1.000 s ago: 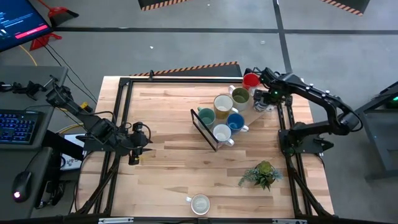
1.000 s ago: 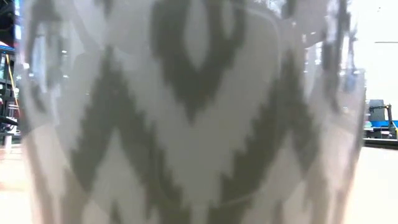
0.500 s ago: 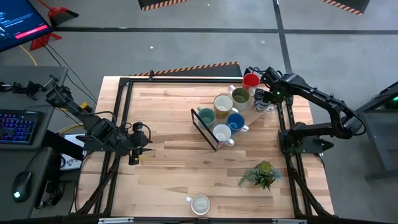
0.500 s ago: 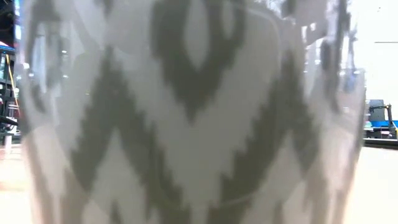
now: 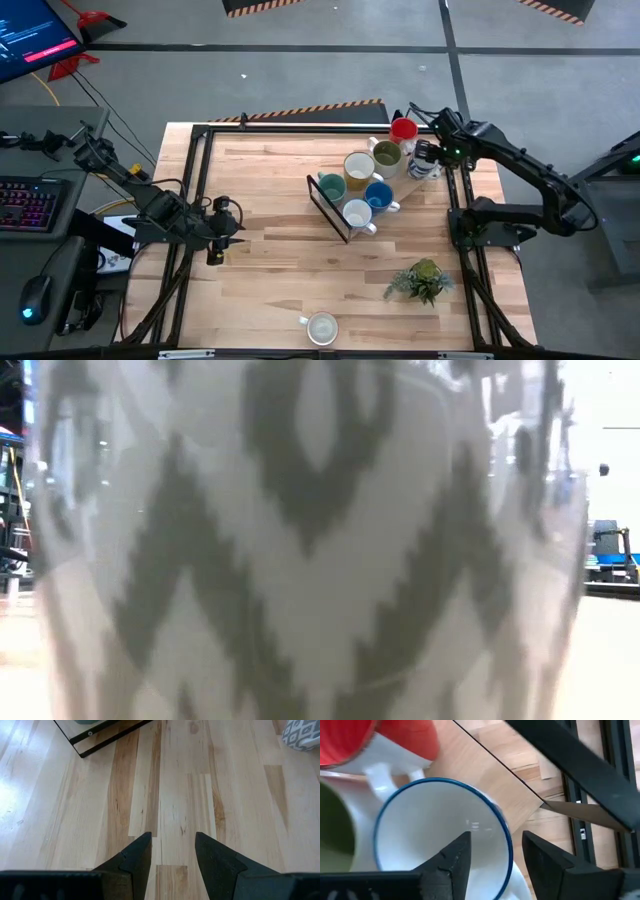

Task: Place coffee mugs
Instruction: Put the gray patterned mug on the shelf

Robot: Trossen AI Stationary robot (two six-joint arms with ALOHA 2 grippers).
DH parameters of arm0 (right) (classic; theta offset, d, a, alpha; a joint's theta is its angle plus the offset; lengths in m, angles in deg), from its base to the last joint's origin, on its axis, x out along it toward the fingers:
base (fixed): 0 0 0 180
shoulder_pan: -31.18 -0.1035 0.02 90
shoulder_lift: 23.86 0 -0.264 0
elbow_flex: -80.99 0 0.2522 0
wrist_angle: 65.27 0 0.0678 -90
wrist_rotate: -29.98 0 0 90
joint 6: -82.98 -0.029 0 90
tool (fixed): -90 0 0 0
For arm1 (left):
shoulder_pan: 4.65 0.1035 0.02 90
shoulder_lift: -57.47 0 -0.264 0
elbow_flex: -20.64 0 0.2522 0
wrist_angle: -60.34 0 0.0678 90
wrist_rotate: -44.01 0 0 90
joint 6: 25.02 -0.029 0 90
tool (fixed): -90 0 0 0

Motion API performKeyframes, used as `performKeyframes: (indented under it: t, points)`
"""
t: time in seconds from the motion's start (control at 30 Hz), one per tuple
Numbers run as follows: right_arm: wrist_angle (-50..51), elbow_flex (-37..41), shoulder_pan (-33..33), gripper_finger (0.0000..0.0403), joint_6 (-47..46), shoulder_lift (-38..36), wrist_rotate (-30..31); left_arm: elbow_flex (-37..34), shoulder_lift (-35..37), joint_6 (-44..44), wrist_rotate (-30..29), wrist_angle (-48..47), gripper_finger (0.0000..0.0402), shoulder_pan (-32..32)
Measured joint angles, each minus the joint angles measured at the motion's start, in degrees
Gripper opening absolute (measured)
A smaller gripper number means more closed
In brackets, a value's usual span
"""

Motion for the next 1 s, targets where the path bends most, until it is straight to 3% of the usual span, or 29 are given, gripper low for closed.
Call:
performKeyframes:
  t: [0.43, 0.73, 1.0]
  points:
    - [4.17, 0.00, 0.00, 0.0168, -4.69, -13.80, -4.03, 0.00, 0.01, 0.00, 0.00, 0.00, 0.0142, 0.00]
    - [2.49, 0.00, -0.80, 0.0167, -6.08, -25.14, -20.04, 0.00, 0.01, 0.03, 0.00, 0.01, 0.0142, -0.01]
    - [2.91, 0.00, -8.98, 0.0167, -7.45, -34.52, -37.36, 0.00, 0.00, 0.48, 0.00, 0.02, 0.0142, -0.02]
